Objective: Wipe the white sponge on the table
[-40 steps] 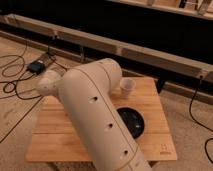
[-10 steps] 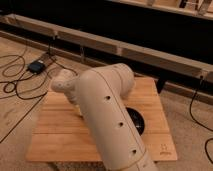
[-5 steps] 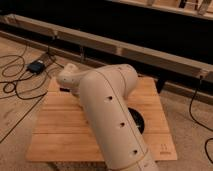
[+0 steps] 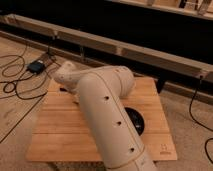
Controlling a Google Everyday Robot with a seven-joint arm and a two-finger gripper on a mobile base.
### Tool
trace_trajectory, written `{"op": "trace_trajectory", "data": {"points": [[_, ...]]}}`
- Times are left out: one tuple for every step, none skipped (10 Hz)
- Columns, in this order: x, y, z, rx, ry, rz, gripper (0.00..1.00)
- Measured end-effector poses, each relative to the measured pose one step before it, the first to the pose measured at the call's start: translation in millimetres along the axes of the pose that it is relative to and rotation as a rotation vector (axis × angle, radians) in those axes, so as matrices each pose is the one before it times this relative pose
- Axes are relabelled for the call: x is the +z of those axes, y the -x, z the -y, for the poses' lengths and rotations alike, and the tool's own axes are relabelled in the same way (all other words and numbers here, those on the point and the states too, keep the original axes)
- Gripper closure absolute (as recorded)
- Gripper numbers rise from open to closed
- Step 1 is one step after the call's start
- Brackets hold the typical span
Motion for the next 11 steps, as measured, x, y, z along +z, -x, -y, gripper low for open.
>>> {"op": "trace_trajectory", "data": {"points": [[-0.29,7.88,-4.56,-0.01414,0.00678,0.01638,1.0],[-0.27,10.9,-7.74,-0.02306,0.01094,0.0204,1.0],[0.17,9.57,-8.61,-0.02563,0.01101,0.01487,1.0],[0.63,8.53,-8.9,-0.02609,0.00995,0.01161,1.0],[-0.58,6.81,-6.66,-0.02105,0.00588,0.00955,1.0],[-2.17,11.55,-11.16,-0.03834,0.00691,0.01525,1.0],[-2.3,9.35,-8.53,-0.0319,0.00431,0.01193,1.0],[-1.95,7.18,-6.13,-0.02397,0.00291,0.00896,1.0],[-2.33,10.44,-8.66,-0.0307,0.00518,0.01202,1.0],[-1.52,3.15,-5.45,-0.02181,0.00183,0.0032,1.0],[-0.64,1.49,-7.99,-0.01491,0.00977,0.00121,1.0]]}}
